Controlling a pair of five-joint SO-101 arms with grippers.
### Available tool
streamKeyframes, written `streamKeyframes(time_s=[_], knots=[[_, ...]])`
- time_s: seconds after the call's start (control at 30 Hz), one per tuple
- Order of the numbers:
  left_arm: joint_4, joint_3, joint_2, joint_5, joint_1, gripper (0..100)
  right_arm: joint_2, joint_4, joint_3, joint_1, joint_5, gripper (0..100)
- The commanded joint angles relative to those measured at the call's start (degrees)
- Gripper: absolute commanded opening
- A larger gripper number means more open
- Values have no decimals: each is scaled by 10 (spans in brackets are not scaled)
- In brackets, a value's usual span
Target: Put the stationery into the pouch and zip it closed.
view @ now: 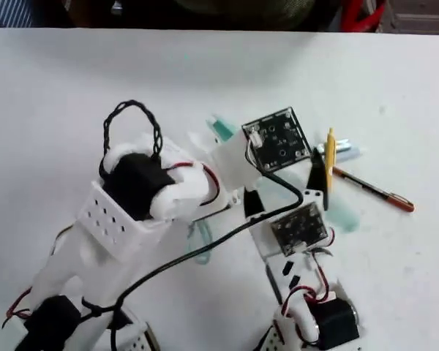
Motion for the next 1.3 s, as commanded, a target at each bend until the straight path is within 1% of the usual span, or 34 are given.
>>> streamKeyframes(time_s=[0.0, 0.03, 0.13, 0.27, 0.37, 0.6, 0.8, 1.0, 1.07, 1.13, 1.2, 1.27], knots=[[9, -2, -10, -3, 5, 31, -3, 1, -9, 47, -12, 380], [12, -2, -10, -3, 7, 31, -3, 0, -9, 43, -11, 380], [16, -2, -10, -3, 10, 31, -2, -13, -8, -1, -3, 380], [16, -2, -10, -2, 15, 31, 3, -28, 3, -46, 72, 379], [17, -3, -10, -2, 15, 31, 1, -40, 18, -58, 79, 360], [14, -3, -65, -4, 15, 31, 0, -73, 20, -58, 82, 132], [11, -3, -97, -3, 12, 32, -2, -67, 20, -59, 82, 11], [-5, -3, -102, -3, 8, 33, -3, -59, 9, -58, 78, 18], [-16, -7, -102, -2, -10, 33, -3, -36, -7, -64, 75, 18], [-37, -3, -102, 1, -36, 31, -2, -22, -11, -88, 43, 18], [-55, -3, -102, 30, -66, 31, -2, -19, -12, -105, 13, 18], [-76, -4, -102, 70, -91, 31, -2, -19, -19, -103, -4, 18]])
